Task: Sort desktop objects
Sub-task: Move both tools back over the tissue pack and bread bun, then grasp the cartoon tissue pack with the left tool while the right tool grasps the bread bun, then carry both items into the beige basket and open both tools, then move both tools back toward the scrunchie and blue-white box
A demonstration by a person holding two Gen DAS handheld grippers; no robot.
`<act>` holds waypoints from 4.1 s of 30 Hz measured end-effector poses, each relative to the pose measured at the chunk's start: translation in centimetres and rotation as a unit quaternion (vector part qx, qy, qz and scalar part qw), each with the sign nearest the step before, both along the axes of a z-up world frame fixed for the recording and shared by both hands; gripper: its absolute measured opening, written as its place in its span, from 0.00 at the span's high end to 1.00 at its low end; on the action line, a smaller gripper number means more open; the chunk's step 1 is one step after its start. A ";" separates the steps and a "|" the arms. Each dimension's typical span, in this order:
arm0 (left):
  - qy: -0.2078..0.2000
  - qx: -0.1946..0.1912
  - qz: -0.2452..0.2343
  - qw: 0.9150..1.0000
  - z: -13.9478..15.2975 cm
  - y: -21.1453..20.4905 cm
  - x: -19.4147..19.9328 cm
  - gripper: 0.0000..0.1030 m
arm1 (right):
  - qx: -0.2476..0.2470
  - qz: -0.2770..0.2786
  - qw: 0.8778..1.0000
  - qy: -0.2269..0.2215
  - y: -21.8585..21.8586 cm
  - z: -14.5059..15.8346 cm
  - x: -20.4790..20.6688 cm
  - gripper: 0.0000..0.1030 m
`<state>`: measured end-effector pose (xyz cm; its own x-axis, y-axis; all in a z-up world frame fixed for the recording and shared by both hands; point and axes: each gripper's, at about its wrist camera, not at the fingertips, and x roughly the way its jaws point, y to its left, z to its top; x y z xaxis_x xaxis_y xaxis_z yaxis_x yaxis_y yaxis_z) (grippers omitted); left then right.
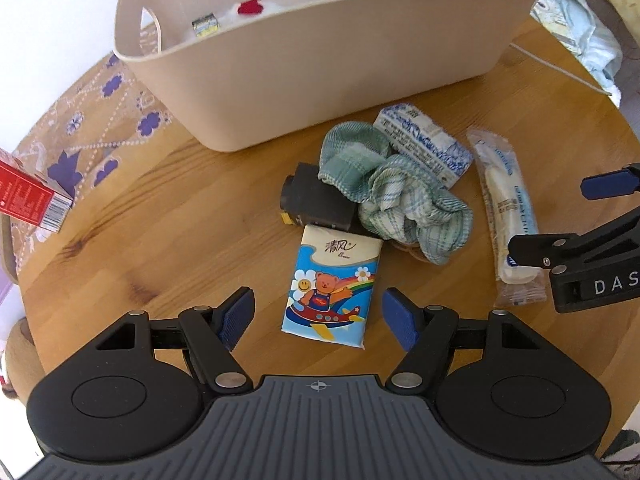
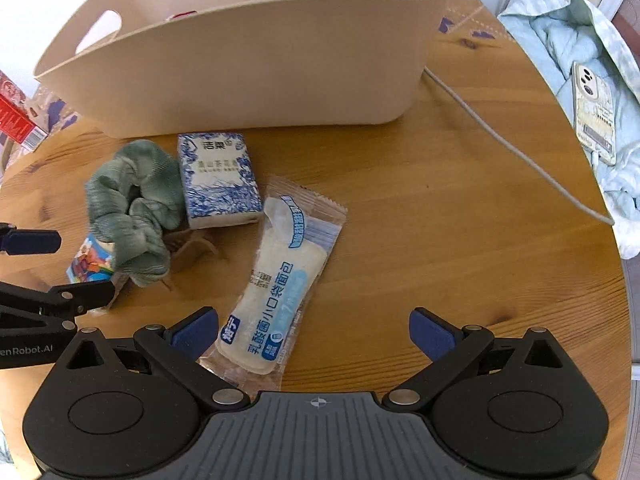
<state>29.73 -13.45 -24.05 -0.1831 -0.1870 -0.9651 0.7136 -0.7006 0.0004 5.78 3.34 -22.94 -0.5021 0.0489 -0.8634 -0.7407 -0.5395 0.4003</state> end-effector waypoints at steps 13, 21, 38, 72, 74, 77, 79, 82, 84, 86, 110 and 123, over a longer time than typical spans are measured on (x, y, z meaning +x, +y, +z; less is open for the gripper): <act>0.001 0.017 0.011 1.000 -2.0 -0.7 -0.7 0.30 | 0.016 -0.004 1.000 -0.023 -0.3 -1.3 -1.6 0.05; 0.016 0.019 0.014 1.000 -1.7 -0.6 -1.0 0.54 | 0.049 -0.013 0.999 -0.012 -1.1 -0.5 -0.9 0.50; 0.019 0.008 0.016 1.000 0.2 0.7 0.8 0.55 | 0.006 -0.046 0.998 0.030 -1.2 0.3 3.7 0.78; 0.088 -0.139 0.022 0.986 16.9 -4.2 0.2 0.55 | 0.185 -0.042 0.971 0.144 6.7 16.3 9.4 0.78; 0.090 -0.151 0.028 0.984 17.3 -5.2 -0.4 0.55 | 0.199 -0.040 0.969 0.144 7.4 16.8 8.8 0.78; 0.089 -0.160 0.044 0.982 17.1 -7.0 -1.6 0.55 | 0.214 -0.042 0.965 0.145 8.7 17.3 7.7 0.78; 0.090 -0.160 0.060 0.981 16.7 -8.3 -2.4 0.55 | 0.217 -0.044 0.964 0.147 9.6 17.4 6.8 0.78; 0.095 -0.173 0.082 0.977 16.0 -9.8 -3.2 0.55 | 0.218 -0.048 0.964 0.147 11.0 17.3 5.3 0.78; 0.096 -0.178 0.097 0.974 15.1 -10.7 -3.8 0.55 | 0.212 -0.056 0.964 0.148 11.8 16.9 4.4 0.78; 0.095 -0.175 0.111 0.974 14.0 -11.6 -4.4 0.55 | 0.201 -0.062 0.966 0.148 12.7 16.2 3.4 0.78; 0.047 -0.069 0.115 0.990 5.2 -12.9 -9.1 0.53 | 0.110 -0.065 0.990 0.055 17.1 6.3 -4.2 0.64; 0.083 -0.101 0.120 0.984 8.7 -10.6 -6.7 0.31 | 0.138 -0.090 0.981 0.103 15.4 10.0 -1.4 0.00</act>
<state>23.02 -24.02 -15.32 -0.2630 -0.4290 -0.8642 0.8606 -0.5092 -0.0091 4.35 18.78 -12.92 -0.6261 0.3703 -0.6862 -0.7528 -0.5163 0.4083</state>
